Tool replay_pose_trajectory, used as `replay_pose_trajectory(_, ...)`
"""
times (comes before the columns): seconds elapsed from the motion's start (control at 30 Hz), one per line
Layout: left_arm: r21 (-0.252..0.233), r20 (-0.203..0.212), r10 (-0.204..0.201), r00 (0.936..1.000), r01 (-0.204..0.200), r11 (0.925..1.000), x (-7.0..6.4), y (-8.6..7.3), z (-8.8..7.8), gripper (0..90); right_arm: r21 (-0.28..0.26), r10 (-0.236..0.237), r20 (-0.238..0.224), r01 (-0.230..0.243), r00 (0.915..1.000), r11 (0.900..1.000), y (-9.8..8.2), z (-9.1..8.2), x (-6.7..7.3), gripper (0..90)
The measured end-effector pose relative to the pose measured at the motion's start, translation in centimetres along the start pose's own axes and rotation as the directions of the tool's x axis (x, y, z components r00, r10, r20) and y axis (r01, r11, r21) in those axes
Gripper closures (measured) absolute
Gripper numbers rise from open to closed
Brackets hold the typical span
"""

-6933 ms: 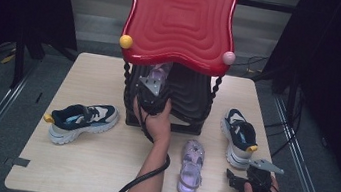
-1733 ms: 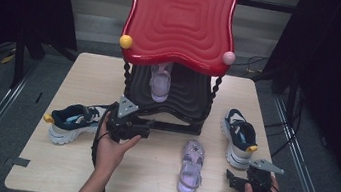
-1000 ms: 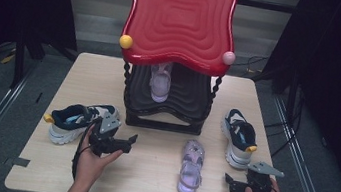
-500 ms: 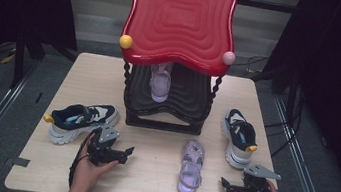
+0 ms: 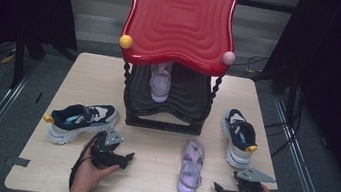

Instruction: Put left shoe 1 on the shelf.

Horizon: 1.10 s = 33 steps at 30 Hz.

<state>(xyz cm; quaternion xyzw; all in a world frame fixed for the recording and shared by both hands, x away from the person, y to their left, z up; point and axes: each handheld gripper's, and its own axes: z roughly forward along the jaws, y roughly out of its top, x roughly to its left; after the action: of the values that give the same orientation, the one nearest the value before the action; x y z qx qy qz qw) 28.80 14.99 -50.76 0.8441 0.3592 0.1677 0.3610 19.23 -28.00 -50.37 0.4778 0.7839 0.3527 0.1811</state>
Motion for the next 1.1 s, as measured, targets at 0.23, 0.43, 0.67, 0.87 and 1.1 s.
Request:
replay_pose_trajectory(0.23, 0.01, 0.026, -0.034, 0.9991, 0.033, 0.9994, 0.2, -0.1, 0.0, 15.4, -0.024, -0.064, -0.048, 0.063, 0.9968, 0.998, 1.3, 0.7, 0.9, 23.5)
replay_pose_trajectory(0.43, 0.01, 0.026, -0.037, 0.999, 0.037, 0.9993, 0.2, -0.1, 0.0, 15.1, -0.029, -0.094, -0.093, 0.092, 0.9912, 0.995, 2.6, 1.9, 1.1, 36.6)
replay_pose_trajectory(0.67, 0.011, 0.027, -0.037, 0.999, 0.036, 0.9993, 0.2, -0.1, 0.0, 15.1, -0.03, -0.137, -0.111, 0.135, 0.9843, 0.99, 3.7, 3.3, 1.7, 45.8)
replay_pose_trajectory(0.87, 0.012, 0.027, -0.035, 0.999, 0.035, 0.9993, 0.2, -0.1, 0.0, 15.0, -0.052, -0.148, -0.096, 0.144, 0.9843, 0.988, 4.4, 3.8, 1.5, 58.5)
replay_pose_trajectory(1.1, 0.012, 0.027, -0.035, 0.999, 0.035, 0.9993, 0.2, -0.1, 0.0, 15.0, -0.045, -0.143, -0.119, 0.138, 0.9826, 0.989, 4.9, 4.0, 1.0, 69.6)
